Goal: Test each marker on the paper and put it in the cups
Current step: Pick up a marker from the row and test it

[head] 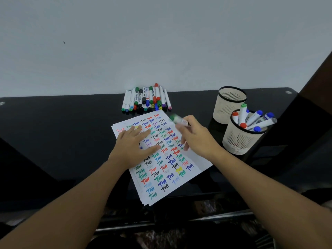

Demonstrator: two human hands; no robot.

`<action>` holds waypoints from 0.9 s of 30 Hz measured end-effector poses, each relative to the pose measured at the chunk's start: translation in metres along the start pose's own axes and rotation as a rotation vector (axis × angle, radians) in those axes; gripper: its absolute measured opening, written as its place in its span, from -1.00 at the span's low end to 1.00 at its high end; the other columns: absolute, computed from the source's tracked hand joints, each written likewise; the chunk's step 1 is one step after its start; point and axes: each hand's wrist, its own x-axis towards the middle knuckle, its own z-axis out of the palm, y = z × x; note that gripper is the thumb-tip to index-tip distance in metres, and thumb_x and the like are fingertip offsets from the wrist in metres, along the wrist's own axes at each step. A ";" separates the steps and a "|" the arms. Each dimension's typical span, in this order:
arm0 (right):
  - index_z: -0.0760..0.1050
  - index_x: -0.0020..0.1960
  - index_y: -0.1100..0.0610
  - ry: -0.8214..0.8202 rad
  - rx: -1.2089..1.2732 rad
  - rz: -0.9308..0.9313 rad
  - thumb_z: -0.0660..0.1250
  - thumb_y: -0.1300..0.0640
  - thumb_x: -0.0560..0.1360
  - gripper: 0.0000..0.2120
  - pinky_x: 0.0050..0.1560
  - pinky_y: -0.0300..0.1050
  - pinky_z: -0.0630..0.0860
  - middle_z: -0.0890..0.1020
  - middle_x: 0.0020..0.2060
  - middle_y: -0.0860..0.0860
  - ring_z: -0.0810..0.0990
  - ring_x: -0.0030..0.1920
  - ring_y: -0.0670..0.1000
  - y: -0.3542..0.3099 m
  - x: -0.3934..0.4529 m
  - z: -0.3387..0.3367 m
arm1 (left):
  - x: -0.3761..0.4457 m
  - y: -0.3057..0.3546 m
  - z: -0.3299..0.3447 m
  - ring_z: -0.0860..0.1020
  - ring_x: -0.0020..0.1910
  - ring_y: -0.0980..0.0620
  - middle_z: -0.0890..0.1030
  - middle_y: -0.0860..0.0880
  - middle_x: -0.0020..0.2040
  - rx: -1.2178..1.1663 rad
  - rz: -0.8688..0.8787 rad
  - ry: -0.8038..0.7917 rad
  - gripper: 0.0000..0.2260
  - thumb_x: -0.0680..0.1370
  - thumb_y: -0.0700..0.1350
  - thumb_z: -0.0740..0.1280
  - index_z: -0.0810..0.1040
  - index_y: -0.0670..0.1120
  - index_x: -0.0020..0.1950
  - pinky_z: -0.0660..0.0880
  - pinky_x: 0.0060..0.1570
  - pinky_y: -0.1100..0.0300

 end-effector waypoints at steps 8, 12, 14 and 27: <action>0.55 0.11 0.09 0.269 -0.250 -0.149 0.24 -0.08 0.69 -0.75 -0.19 -0.06 0.56 0.64 -0.23 -0.06 0.59 -0.23 -0.08 -0.011 -0.024 -0.026 | 0.003 -0.005 0.003 0.02 0.64 0.00 0.11 0.04 0.66 0.015 0.010 -0.002 -0.07 0.34 0.67 -0.03 0.21 0.23 0.61 -0.10 0.59 -0.10; 0.43 0.13 0.04 0.379 -0.347 -0.259 0.32 -0.04 0.66 -0.83 -0.26 -0.13 0.51 0.59 -0.26 -0.11 0.59 -0.25 -0.12 -0.024 -0.041 -0.052 | 0.002 -0.004 0.002 0.03 0.64 0.00 0.12 0.04 0.65 0.006 0.007 -0.008 -0.10 0.36 0.64 0.04 0.23 0.21 0.60 -0.09 0.59 -0.09; 0.46 0.04 0.04 0.462 -0.409 -0.281 0.34 -0.03 0.65 -0.85 -0.26 -0.10 0.45 0.57 -0.29 -0.09 0.56 -0.25 -0.09 -0.032 -0.051 -0.068 | 0.002 -0.005 0.002 0.03 0.64 0.00 0.11 0.04 0.66 0.012 0.010 -0.013 -0.04 0.31 0.68 -0.03 0.22 0.21 0.61 -0.08 0.59 -0.10; 0.44 -0.04 0.00 0.534 -0.535 0.134 0.30 -0.09 0.62 -0.83 0.17 0.17 0.53 0.59 -0.25 -0.14 0.58 -0.17 -0.09 -0.023 -0.073 -0.158 | 0.005 -0.010 0.009 0.12 0.62 -0.04 0.21 0.01 0.63 0.032 0.030 0.060 0.03 0.25 0.70 -0.07 0.29 0.17 0.59 0.03 0.57 -0.14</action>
